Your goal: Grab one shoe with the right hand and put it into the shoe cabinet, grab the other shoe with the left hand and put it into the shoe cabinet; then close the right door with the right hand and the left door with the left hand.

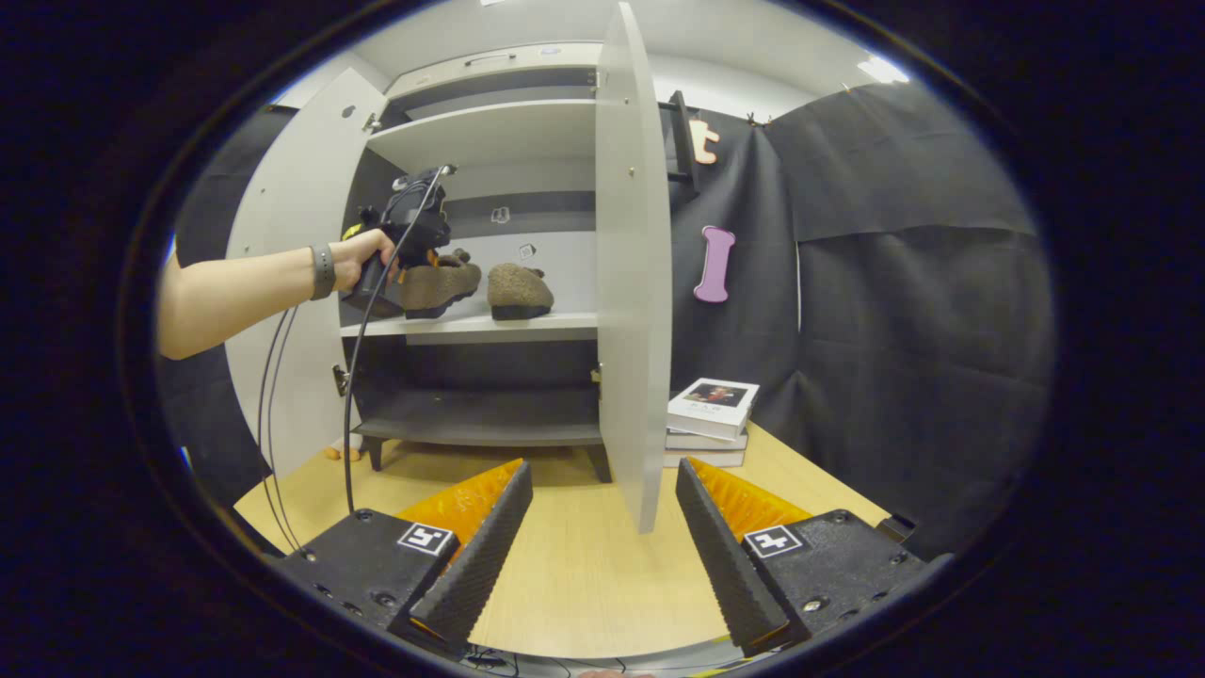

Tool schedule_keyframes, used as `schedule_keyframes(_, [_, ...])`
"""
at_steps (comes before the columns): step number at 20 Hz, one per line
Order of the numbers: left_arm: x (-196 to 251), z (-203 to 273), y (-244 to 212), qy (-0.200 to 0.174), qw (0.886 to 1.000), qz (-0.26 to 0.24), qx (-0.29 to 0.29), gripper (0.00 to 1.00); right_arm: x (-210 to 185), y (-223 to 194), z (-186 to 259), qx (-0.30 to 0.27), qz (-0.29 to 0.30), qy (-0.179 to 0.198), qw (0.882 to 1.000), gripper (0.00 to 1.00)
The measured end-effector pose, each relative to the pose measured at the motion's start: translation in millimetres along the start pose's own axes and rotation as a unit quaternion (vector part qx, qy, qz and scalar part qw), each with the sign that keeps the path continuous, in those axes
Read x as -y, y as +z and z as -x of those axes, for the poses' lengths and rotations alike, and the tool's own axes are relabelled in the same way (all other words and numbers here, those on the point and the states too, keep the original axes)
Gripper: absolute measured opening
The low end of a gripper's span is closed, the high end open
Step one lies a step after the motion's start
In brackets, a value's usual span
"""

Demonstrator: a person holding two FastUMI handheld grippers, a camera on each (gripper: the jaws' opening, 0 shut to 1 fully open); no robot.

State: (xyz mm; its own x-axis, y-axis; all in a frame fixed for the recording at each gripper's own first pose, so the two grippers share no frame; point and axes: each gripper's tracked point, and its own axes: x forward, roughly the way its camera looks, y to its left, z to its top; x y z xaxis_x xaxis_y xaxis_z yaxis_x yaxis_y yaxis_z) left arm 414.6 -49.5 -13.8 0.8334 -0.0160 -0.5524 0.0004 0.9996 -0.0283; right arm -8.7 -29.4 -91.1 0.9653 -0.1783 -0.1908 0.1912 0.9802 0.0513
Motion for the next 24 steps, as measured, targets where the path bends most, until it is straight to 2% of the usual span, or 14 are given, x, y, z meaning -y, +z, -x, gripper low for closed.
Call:
schedule_keyframes(1, [-3.3, -3.4, -7.0, 0.007, 1.000, 0.000, -0.020, 0.00, 3.8, -1.5, -2.1, -0.003, -0.004, -0.005, 1.000, 0.97])
schedule_keyframes(6, [-3.1, -15.7, -10.8, 0.014, 0.999, -0.007, -0.040, 0.03, 13.7, -8.7, -10.9, -0.016, -0.013, -0.016, 1.000, 0.97])
schedule_keyframes(10, [-14.2, -15.1, -12.1, 0.040, 0.998, -0.014, -0.045, 0.22, 12.3, -6.9, -13.8, -0.015, -0.010, -0.013, 1.000, 0.97])
schedule_keyframes(11, [-15.2, -12.5, -12.4, 0.043, 0.998, -0.015, -0.045, 0.31, 12.2, -7.1, -14.5, -0.014, -0.008, -0.012, 1.000, 0.97])
schedule_keyframes(12, [-16.6, -11.2, -12.6, 0.043, 0.998, -0.015, -0.047, 0.33, 11.7, -6.3, -15.1, -0.013, -0.007, -0.011, 1.000, 0.97])
schedule_keyframes(13, [-16.9, -10.1, -11.3, 0.040, 0.998, -0.013, -0.046, 0.40, 11.8, -7.1, -15.8, -0.014, -0.007, -0.009, 1.000, 0.97])
schedule_keyframes(15, [-15.5, -1.3, -9.6, 0.030, 0.999, -0.015, -0.043, 0.45, 11.6, -8.4, -15.7, -0.016, -0.007, -0.007, 1.000, 0.97])
schedule_keyframes(16, [-17.6, 1.6, -5.3, 0.029, 0.999, -0.020, -0.035, 0.46, 11.6, -8.5, -16.6, -0.016, -0.006, -0.006, 1.000, 0.97])
schedule_keyframes(19, [-25.1, 17.7, 1.4, 0.036, 0.999, -0.037, -0.017, 0.75, 9.0, -7.9, -16.9, -0.016, -0.004, -0.002, 1.000, 0.97])
schedule_keyframes(21, [-24.2, 31.6, 9.4, 0.028, 0.998, -0.047, 0.009, 0.86, 7.5, -7.8, -16.8, -0.016, -0.002, 0.000, 1.000, 0.97])
schedule_keyframes(22, [-20.2, 41.3, 13.6, 0.017, 0.998, -0.051, 0.022, 0.88, 6.0, -8.3, -16.3, -0.016, -0.002, 0.001, 1.000, 0.97])
schedule_keyframes(23, [-17.1, 53.9, 18.7, 0.008, 0.998, -0.053, 0.037, 0.95, 4.9, -8.5, -15.7, -0.016, -0.003, 0.003, 1.000, 0.97])
schedule_keyframes(24, [-15.0, 68.3, 25.3, 0.001, 0.997, -0.053, 0.059, 0.96, 4.0, -8.7, -14.9, -0.017, -0.002, 0.005, 1.000, 0.97])
